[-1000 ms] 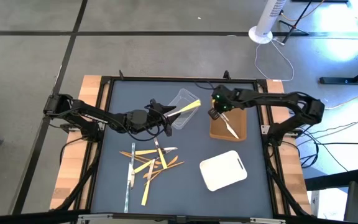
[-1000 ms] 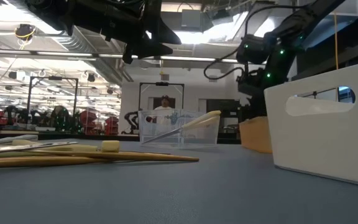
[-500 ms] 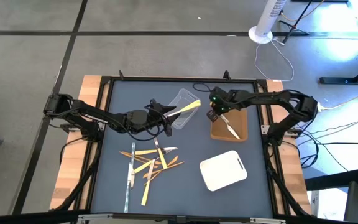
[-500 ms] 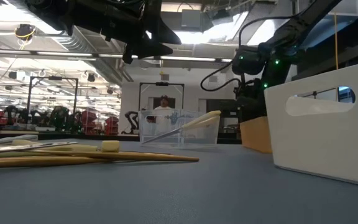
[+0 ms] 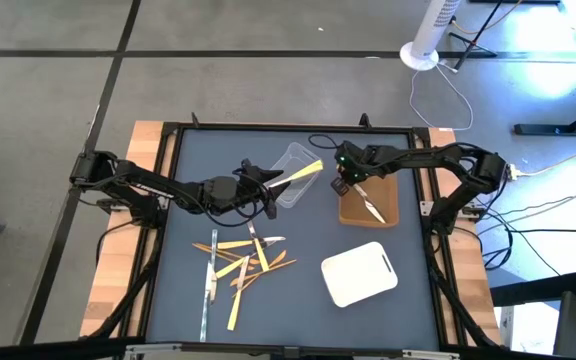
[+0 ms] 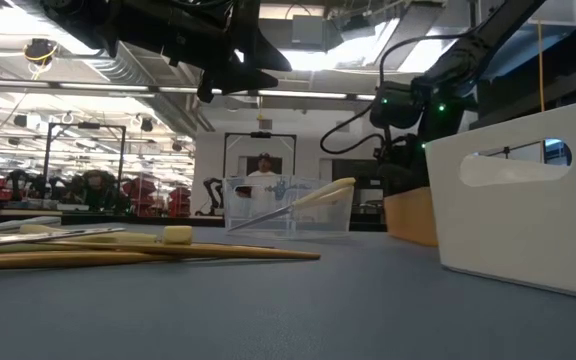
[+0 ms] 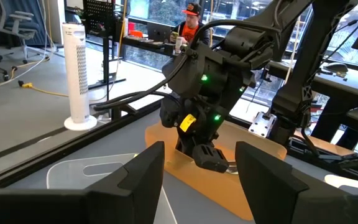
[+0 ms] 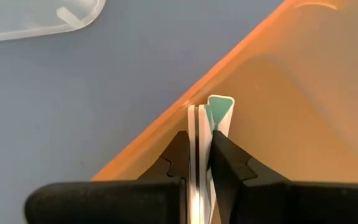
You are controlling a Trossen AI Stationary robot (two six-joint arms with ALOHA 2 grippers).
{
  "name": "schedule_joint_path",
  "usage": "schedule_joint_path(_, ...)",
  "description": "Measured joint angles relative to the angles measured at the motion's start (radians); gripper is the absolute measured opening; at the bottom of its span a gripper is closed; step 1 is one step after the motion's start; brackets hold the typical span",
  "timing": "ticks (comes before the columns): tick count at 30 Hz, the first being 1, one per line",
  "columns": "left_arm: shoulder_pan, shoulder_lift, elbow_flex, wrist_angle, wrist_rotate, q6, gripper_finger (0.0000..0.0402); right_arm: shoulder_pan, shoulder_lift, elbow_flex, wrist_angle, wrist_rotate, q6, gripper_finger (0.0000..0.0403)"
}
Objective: Sort silverware by color (type)
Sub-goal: Put the white knife into the orange bin
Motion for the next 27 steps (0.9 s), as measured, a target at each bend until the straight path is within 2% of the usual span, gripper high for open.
schedule_joint_path(23, 0.0, 0.0, 0.0, 0.0, 0.0, 0.0, 0.0192, 0.0, 0.001, 0.0, 0.008, -0.003, 0.0, 0.0033)
schedule_joint_path(27, 0.0, 0.0, 0.0, 0.0, 0.0, 0.0, 0.0192, 0.0, 0.001, 0.0, 0.008, -0.004, 0.0, 0.0048)
